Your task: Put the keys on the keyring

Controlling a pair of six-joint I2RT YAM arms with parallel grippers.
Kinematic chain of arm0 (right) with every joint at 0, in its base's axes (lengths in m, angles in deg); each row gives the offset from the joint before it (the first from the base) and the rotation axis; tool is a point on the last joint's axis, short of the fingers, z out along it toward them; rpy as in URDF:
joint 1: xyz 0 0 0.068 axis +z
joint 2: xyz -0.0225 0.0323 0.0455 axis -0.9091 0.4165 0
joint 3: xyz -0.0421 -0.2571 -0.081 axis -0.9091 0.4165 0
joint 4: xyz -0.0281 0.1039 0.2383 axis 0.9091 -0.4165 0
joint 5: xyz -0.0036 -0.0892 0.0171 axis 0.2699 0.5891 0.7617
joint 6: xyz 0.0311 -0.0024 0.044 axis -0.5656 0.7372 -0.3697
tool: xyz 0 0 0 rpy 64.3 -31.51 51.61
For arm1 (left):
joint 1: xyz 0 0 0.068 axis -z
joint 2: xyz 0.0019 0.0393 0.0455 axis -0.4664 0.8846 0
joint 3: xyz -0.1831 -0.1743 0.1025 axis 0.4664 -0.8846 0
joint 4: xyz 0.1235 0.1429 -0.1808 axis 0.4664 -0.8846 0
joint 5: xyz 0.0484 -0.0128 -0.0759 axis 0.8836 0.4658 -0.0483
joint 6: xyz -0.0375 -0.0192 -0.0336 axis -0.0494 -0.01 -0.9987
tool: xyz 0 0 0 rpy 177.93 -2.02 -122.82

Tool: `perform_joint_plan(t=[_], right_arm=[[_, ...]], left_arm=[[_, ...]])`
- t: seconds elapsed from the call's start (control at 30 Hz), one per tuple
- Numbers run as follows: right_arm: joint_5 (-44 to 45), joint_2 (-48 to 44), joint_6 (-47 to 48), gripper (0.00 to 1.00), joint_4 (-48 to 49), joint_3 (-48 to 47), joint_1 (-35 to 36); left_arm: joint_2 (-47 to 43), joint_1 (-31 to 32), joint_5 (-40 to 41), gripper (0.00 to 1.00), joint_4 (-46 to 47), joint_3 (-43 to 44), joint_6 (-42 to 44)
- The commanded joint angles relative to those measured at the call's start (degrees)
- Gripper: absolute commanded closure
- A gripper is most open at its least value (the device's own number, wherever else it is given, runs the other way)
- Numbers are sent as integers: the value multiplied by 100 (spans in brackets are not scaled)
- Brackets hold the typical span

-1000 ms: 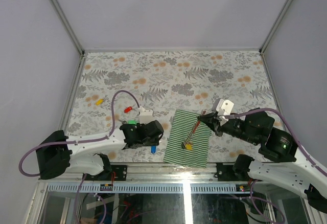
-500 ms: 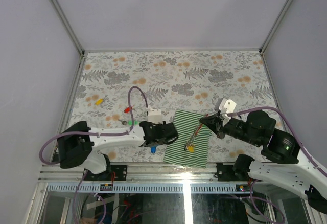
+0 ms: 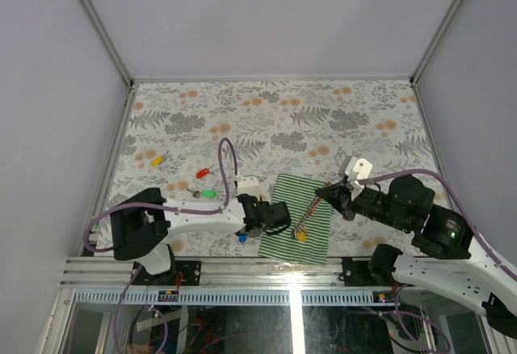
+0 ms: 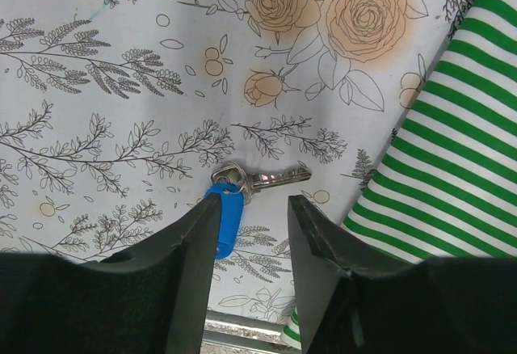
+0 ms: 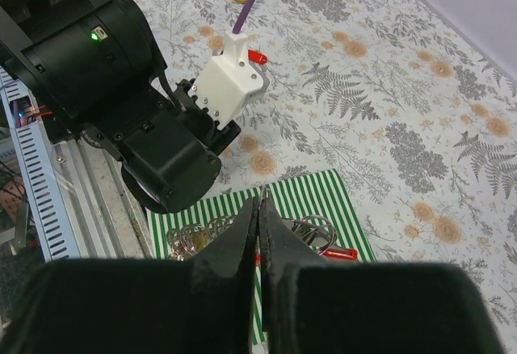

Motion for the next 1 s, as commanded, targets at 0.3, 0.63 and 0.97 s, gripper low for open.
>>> perform_joint_plan(t=[0.3,0.63,0.97], right_arm=[[3,-28,5,100,396,115,-6],[-16,-18,5,100,449,155,-5],[-8,-33,36,100,438,173,-3]], left_arm=[[101,-125,296,65,-87,-129,-44],[-29,-246,250,75,95,-266,335],[36,-285,134,77,253,-375,385]])
